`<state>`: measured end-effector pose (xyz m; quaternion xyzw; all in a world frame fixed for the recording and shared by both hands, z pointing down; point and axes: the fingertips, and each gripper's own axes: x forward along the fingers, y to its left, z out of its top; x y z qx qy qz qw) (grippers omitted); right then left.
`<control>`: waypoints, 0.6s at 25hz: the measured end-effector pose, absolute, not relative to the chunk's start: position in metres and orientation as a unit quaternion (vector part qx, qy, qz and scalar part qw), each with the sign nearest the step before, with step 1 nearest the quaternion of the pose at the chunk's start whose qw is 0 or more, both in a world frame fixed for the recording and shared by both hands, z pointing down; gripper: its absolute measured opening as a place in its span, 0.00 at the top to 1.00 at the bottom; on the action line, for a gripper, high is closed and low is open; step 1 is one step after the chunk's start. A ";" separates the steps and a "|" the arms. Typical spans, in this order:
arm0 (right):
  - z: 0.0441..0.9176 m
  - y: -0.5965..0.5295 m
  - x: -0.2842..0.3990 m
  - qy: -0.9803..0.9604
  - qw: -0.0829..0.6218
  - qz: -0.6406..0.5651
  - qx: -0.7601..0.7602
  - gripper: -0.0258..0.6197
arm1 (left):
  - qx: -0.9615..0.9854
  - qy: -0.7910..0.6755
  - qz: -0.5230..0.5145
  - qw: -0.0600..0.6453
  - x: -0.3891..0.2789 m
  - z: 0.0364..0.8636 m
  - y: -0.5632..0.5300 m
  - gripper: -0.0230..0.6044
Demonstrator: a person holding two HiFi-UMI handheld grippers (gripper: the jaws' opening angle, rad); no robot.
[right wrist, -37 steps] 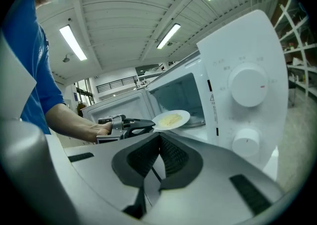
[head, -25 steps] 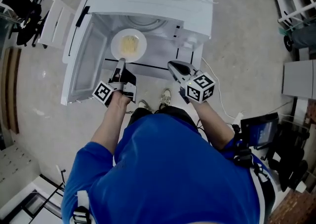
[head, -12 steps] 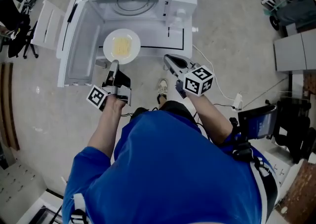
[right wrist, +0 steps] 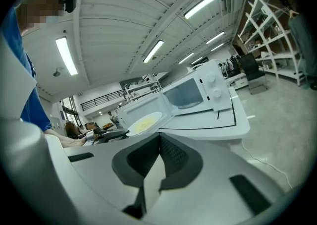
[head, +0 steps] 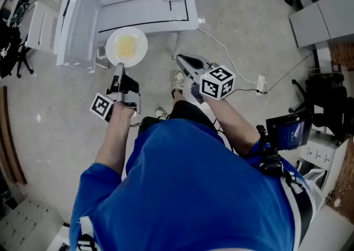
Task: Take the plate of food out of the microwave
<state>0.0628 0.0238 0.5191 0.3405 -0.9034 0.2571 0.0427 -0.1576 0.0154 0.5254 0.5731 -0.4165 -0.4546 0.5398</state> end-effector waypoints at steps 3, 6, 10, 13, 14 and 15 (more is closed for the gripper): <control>0.516 0.045 0.070 -0.901 0.038 0.257 0.347 0.96 | 0.576 -0.412 -0.453 0.542 -0.151 0.522 0.034 0.94; 0.515 0.058 0.079 -0.900 0.032 0.261 0.348 0.96 | 0.577 -0.412 -0.455 0.538 -0.145 0.519 0.050 0.94; 0.514 0.064 0.093 -0.900 0.028 0.265 0.344 0.96 | 0.575 -0.413 -0.467 0.530 -0.136 0.513 0.061 0.94; 0.508 0.060 0.108 -0.903 0.028 0.262 0.340 0.96 | 0.574 -0.419 -0.475 0.520 -0.128 0.506 0.063 0.94; 0.505 0.059 0.115 -0.904 0.027 0.261 0.339 0.96 | 0.574 -0.420 -0.476 0.517 -0.124 0.504 0.064 0.94; 0.504 0.058 0.121 -0.904 0.026 0.261 0.339 0.96 | 0.575 -0.421 -0.478 0.514 -0.119 0.502 0.065 0.94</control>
